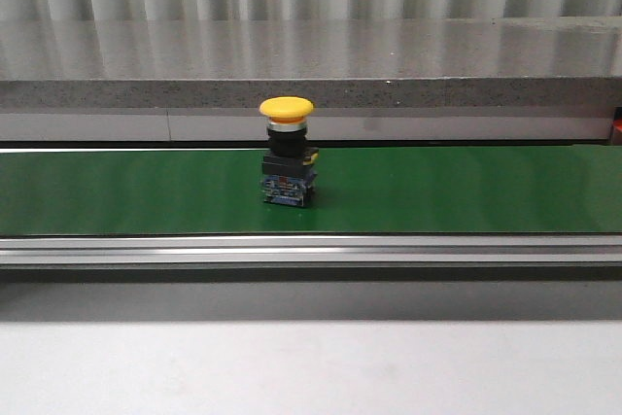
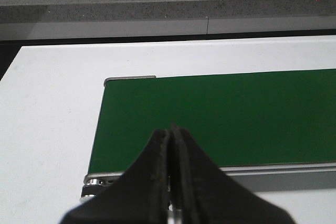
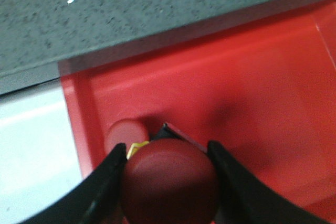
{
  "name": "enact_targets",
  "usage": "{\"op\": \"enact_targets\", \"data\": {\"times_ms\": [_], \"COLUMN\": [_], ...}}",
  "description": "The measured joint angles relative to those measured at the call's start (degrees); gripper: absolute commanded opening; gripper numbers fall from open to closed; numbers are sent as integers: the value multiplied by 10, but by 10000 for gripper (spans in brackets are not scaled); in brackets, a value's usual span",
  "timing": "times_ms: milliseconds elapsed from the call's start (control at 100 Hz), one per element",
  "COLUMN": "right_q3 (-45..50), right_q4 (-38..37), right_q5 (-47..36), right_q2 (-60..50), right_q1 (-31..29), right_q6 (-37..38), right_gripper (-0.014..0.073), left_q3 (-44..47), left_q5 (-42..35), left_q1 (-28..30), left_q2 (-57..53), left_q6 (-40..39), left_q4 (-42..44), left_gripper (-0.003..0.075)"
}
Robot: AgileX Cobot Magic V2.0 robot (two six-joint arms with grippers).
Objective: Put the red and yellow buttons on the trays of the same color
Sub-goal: 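Lower the red button into the red tray and open the right gripper, then move the right gripper over the belt end and grasp the yellow button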
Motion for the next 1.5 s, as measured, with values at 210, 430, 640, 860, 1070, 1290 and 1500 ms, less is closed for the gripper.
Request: {"op": "enact_targets", "data": {"times_ms": [210, 430, 640, 860, 1070, 1290, 1500], "right_q3": [-61, -66, -66, -66, -66, -66, -66], "right_q4": [0, 0, 0, 15, 22, 22, 22], "right_q5": [1, -14, -33, -35, -41, -50, -50], "right_q2": [77, 103, 116, 141, 156, 167, 177], "right_q1": [-26, -30, -29, -29, -29, -29, -29], "right_q6": [0, 0, 0, 0, 0, 0, 0], "right_gripper": [112, 112, 112, 112, 112, 113, 245], "left_q3": [0, 0, 0, 0, 0, 0, 0], "left_q5": [0, 0, 0, 0, 0, 0, 0], "left_q1": [0, 0, 0, 0, 0, 0, 0], "left_q2": [0, 0, 0, 0, 0, 0, 0], "left_q6": [0, 0, 0, 0, 0, 0, 0], "left_q4": [0, 0, 0, 0, 0, 0, 0], "left_gripper": [-20, -20, -20, -20, -20, -20, -20]}}
